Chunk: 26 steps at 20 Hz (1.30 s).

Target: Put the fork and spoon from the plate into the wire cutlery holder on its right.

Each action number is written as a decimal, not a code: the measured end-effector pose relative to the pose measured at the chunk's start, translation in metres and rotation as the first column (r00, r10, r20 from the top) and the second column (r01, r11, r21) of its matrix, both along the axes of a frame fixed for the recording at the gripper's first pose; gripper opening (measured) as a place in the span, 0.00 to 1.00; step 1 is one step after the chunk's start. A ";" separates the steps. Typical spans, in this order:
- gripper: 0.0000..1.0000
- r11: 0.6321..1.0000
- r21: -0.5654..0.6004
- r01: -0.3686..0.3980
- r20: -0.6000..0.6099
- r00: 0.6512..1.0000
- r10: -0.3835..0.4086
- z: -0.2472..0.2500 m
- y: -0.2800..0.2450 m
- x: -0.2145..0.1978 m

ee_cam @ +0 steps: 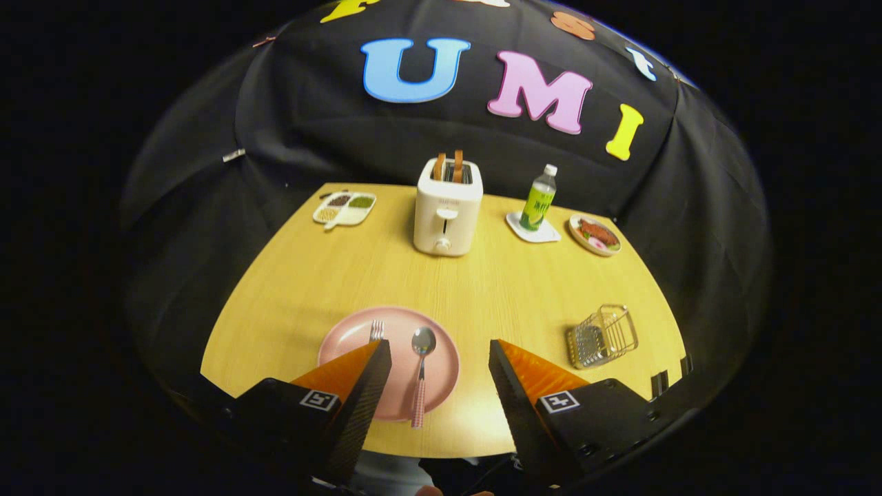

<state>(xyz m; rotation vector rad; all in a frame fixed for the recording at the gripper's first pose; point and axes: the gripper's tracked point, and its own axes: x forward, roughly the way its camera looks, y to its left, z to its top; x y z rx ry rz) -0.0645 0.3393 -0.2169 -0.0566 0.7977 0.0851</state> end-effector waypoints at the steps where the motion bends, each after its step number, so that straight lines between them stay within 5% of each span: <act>1: 0.86 1.000 -0.004 0.011 -0.038 0.999 -0.011 -0.013 0.002 -0.008; 9: 0.60 0.999 -0.028 0.037 -0.224 0.974 -0.042 -0.102 0.014 -0.018; 21: 0.42 0.999 0.009 0.045 -0.367 0.930 -0.038 -0.152 0.027 -0.007; 23: 0.27 0.999 0.011 0.046 -0.381 0.924 -0.039 -0.155 0.026 -0.008; 26: 0.17 0.998 0.013 0.054 -0.385 0.922 -0.045 -0.155 0.025 -0.008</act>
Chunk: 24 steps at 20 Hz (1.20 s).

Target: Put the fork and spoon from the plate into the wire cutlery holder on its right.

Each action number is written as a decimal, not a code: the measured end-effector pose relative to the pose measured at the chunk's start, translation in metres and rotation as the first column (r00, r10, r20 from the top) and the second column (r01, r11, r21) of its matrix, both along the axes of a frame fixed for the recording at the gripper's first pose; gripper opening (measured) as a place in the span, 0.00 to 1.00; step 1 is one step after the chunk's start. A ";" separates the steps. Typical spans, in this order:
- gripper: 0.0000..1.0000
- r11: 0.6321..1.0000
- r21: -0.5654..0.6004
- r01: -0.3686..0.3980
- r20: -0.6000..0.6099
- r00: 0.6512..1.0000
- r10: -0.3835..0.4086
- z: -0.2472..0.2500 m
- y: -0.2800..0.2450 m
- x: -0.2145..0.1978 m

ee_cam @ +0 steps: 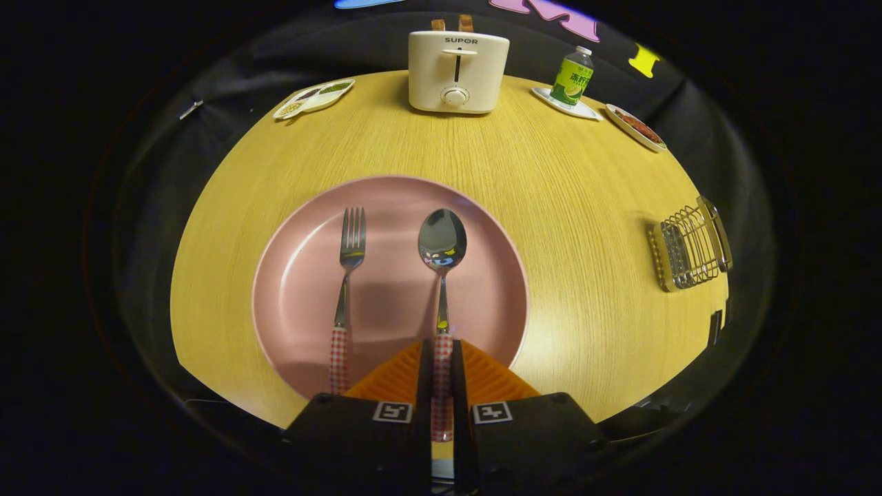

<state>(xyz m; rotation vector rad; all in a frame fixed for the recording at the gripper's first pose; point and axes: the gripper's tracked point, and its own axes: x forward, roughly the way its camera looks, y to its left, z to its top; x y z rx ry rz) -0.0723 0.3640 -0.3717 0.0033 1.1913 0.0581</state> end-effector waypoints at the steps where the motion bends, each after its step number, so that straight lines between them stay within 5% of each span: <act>1: 0.14 1.000 -0.006 0.004 -0.003 1.000 -0.004 0.000 -0.001 0.001; 8: 0.10 1.000 -0.020 0.018 0.056 0.998 -0.017 0.035 -0.011 0.010; 15: 0.10 0.963 -0.129 0.235 0.022 0.972 -0.234 0.136 -0.131 0.012; 20: 0.10 0.893 -0.261 0.368 -0.145 0.899 -0.413 0.161 -0.232 0.001; 24: 0.10 0.886 -0.253 0.390 -0.345 0.819 -0.459 0.150 -0.255 -0.004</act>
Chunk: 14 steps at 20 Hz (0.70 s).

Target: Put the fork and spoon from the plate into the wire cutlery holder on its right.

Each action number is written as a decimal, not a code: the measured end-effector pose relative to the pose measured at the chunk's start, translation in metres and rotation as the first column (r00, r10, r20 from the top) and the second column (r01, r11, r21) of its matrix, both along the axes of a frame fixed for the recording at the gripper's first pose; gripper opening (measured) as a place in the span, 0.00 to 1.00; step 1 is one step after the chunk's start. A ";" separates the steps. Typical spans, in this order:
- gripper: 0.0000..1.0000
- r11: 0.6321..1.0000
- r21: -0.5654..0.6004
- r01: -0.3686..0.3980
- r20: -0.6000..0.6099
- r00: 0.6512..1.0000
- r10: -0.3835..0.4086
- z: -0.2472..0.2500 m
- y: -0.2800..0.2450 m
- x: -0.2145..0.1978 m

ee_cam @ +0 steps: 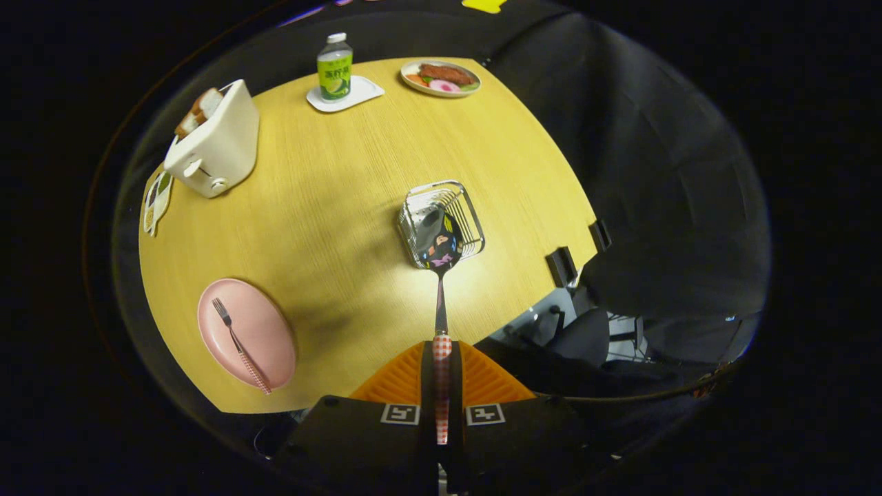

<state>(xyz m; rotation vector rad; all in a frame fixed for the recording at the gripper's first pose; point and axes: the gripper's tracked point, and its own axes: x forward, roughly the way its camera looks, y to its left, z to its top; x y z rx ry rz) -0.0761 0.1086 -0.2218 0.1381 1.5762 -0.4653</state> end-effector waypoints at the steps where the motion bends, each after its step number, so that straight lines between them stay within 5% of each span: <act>1: 0.10 0.999 0.037 0.002 -0.038 0.999 -0.001 -0.006 0.000 0.002; 14: 0.10 0.970 0.230 -0.075 -0.291 0.946 0.142 -0.046 -0.045 0.019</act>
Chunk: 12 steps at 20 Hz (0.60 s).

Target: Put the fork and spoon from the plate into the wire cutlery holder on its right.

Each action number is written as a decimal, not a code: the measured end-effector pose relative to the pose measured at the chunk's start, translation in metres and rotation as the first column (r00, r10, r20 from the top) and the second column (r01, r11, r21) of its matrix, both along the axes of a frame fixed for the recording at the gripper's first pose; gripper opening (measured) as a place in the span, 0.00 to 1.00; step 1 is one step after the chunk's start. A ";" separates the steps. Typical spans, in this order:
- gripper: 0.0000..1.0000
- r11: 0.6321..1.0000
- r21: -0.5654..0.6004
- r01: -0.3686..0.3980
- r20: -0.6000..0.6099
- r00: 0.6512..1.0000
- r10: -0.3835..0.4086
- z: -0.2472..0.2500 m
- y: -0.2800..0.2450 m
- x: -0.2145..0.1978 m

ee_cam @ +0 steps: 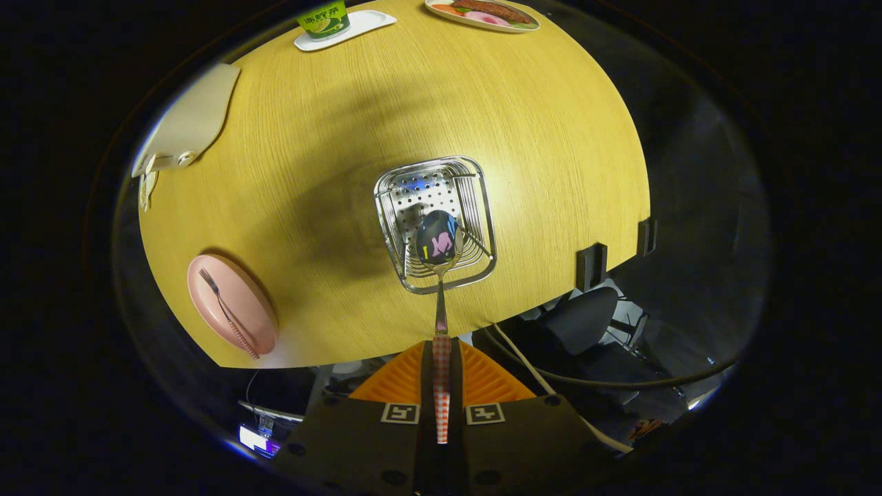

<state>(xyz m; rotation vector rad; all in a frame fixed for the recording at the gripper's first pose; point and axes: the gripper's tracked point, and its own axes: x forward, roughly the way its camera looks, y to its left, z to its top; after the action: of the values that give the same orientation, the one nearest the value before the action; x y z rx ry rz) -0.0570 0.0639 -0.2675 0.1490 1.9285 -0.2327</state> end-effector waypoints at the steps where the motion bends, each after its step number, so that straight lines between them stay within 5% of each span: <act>1: 0.10 1.000 0.007 -0.008 -0.002 1.000 0.008 -0.001 -0.001 0.000; 8: 0.20 0.999 0.017 -0.042 -0.008 0.999 0.043 -0.005 -0.003 0.003; 12: 0.44 0.999 -0.001 -0.045 0.026 0.999 0.045 -0.002 -0.003 0.004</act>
<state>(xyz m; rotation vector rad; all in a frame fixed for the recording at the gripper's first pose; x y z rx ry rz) -0.0532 0.0613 -0.2691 0.1072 1.9033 -0.2002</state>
